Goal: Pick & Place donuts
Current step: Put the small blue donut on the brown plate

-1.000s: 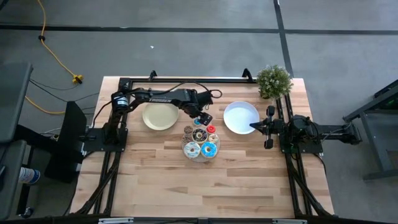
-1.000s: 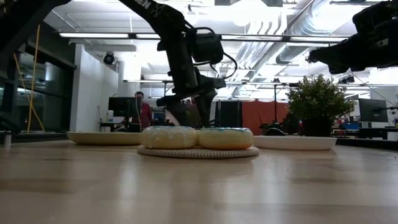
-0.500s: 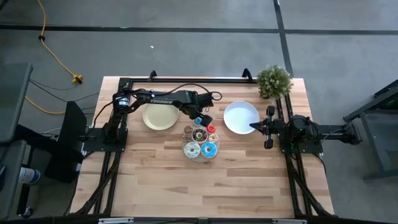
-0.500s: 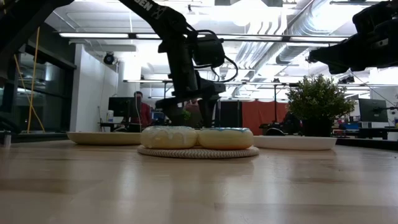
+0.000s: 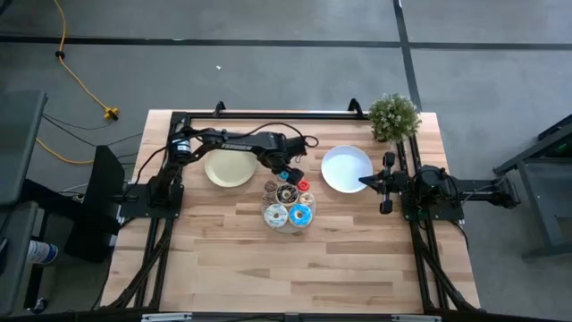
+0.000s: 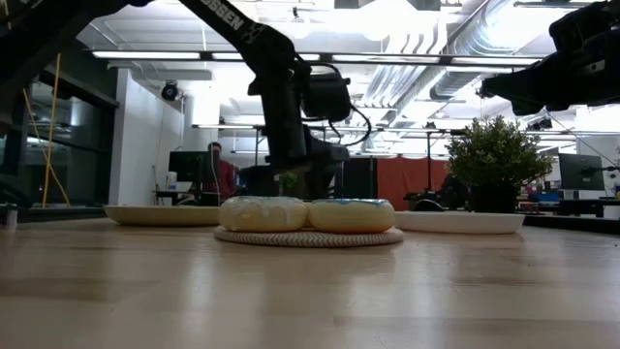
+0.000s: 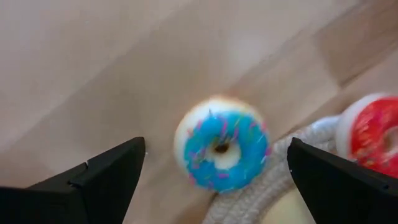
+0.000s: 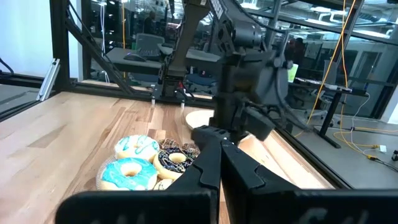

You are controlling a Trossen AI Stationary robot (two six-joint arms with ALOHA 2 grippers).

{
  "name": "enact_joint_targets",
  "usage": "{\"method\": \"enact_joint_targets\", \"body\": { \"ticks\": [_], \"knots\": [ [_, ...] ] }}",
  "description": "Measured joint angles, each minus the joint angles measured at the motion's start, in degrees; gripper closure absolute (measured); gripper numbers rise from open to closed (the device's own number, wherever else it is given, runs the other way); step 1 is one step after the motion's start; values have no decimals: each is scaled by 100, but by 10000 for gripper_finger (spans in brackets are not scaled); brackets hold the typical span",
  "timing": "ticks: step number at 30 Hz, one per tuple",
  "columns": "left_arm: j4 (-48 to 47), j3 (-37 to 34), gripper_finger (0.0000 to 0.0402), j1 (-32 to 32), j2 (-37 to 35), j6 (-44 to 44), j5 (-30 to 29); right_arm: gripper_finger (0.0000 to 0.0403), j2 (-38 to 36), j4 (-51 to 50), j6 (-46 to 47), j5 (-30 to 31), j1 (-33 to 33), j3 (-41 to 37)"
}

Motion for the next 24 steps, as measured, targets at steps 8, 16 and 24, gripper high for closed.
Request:
{"method": "enact_joint_targets", "body": {
  "ticks": [8, 16, 24],
  "knots": [
    [23, -1, 45, 4, 26, 20, 82, 402, -1, -2, 0, 0, 0, 0],
    [-40, -10, 115, 8, 33, 153, 94, 402, 0, -2, -2, 0, 0, 0],
    [-1, -12, 152, 12, 35, 153, 354, 402, 0, -2, -2, 0, 0, 0]
  ]
}}
